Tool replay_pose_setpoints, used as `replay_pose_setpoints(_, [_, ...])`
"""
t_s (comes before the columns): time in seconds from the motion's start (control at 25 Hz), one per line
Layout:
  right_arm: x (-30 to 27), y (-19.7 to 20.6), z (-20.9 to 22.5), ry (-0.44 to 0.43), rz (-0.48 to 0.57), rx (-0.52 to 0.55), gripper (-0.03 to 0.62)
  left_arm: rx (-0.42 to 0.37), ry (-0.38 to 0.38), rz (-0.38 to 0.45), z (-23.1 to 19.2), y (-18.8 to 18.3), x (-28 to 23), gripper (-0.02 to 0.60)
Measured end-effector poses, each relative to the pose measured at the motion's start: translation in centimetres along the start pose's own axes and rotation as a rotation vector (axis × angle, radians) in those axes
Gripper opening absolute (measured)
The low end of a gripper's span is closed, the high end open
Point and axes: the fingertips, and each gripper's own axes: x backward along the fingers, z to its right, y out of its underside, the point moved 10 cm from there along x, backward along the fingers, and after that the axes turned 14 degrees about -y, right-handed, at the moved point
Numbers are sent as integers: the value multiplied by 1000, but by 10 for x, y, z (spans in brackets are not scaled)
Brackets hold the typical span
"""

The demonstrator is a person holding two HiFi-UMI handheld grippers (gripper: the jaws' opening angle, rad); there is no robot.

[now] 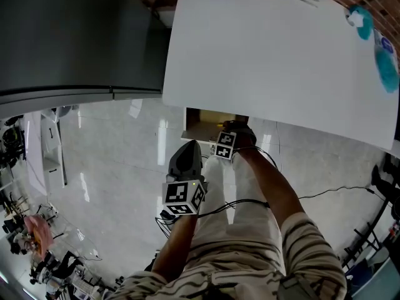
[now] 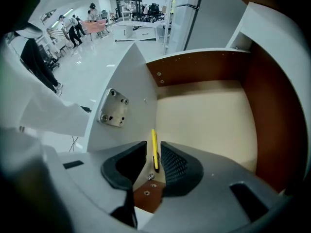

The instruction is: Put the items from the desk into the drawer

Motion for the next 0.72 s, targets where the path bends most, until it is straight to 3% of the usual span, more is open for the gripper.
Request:
replay_pose_setpoints(0.44, [6, 4, 2, 21, 23, -21, 94, -15, 15, 0, 7, -1, -2, 8])
replay_pose_setpoints(0.72, [14, 4, 5, 67, 45, -24, 12, -24, 16, 0, 9, -4, -4, 8])
